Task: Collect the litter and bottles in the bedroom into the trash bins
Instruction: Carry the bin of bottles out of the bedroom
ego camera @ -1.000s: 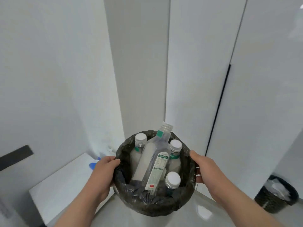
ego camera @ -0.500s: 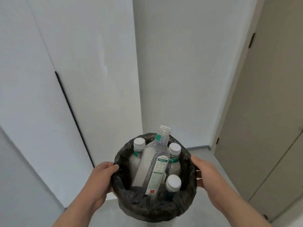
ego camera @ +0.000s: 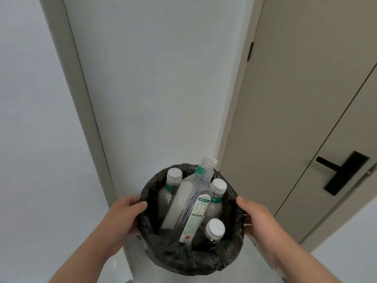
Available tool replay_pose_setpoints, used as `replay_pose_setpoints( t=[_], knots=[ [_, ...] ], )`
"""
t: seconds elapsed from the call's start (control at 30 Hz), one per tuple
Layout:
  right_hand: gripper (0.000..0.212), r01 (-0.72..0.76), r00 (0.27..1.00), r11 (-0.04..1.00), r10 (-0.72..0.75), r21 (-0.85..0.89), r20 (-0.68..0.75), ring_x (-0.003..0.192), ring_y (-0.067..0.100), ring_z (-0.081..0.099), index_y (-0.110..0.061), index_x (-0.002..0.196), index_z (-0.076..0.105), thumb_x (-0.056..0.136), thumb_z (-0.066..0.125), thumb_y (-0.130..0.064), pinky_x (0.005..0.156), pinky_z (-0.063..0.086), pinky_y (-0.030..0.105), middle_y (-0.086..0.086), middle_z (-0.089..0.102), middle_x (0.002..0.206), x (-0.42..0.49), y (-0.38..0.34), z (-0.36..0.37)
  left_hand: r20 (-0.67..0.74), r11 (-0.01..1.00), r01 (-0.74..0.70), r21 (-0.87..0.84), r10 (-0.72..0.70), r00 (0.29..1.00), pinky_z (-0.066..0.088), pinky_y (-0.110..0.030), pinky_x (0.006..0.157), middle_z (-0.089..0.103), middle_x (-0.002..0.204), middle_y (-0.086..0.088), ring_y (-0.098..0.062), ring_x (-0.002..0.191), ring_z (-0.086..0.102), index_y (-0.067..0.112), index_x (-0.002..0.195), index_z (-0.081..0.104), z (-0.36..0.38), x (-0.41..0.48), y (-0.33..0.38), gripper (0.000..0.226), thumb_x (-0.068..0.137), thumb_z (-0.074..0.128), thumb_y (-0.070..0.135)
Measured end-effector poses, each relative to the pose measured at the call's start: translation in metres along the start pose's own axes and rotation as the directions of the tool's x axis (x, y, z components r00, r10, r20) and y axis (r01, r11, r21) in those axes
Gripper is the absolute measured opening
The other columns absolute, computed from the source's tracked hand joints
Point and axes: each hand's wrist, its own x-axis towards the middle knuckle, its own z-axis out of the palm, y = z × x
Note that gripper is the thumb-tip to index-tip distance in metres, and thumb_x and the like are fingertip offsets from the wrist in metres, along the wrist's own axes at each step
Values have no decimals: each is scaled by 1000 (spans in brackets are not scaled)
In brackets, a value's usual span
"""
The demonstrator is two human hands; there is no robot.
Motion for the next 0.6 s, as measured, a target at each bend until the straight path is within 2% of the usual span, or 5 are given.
replay_pose_setpoints(
  t=[0.07, 0.2, 0.43, 0.6],
  knots=[
    [34, 2, 1000, 1000, -2, 26, -5, 83, 22, 64, -12, 95, 74, 95, 49, -35, 68, 47, 32, 5, 75, 90, 23, -6, -7, 20, 1000, -6, 0, 6, 1000, 48, -24, 44, 66, 62, -5, -11, 48, 61, 3, 88, 64, 10, 23, 12, 15, 95, 51, 6],
    [34, -29, 999, 997, 31, 70, -26, 80, 23, 62, -10, 95, 73, 94, 51, -36, 65, 46, 32, 6, 73, 88, 82, -14, -18, 10, 1000, 9, 13, -9, 1000, 48, -25, 45, 67, 70, -9, -13, 51, 62, 2, 96, 62, 28, 76, 27, 12, 94, 54, 11],
    [32, -64, 997, 994, 59, 94, 54, 68, 18, 57, -12, 81, 72, 95, 49, -31, 59, 42, 29, -3, 69, 66, 214, -27, -40, -33, 997, 61, -37, -62, 997, 52, -28, 44, 65, 60, -11, -15, 46, 60, -1, 89, 59, 75, 176, 43, 12, 95, 50, 4],
    [30, -78, 989, 996, 71, 52, 129, 69, 19, 58, -13, 84, 71, 96, 48, -28, 60, 43, 30, -3, 70, 68, 312, -48, -57, -89, 991, 106, -81, -113, 990, 54, -30, 45, 67, 64, -14, -17, 48, 64, -2, 91, 58, 112, 245, 61, 11, 95, 50, 4]
  ],
)
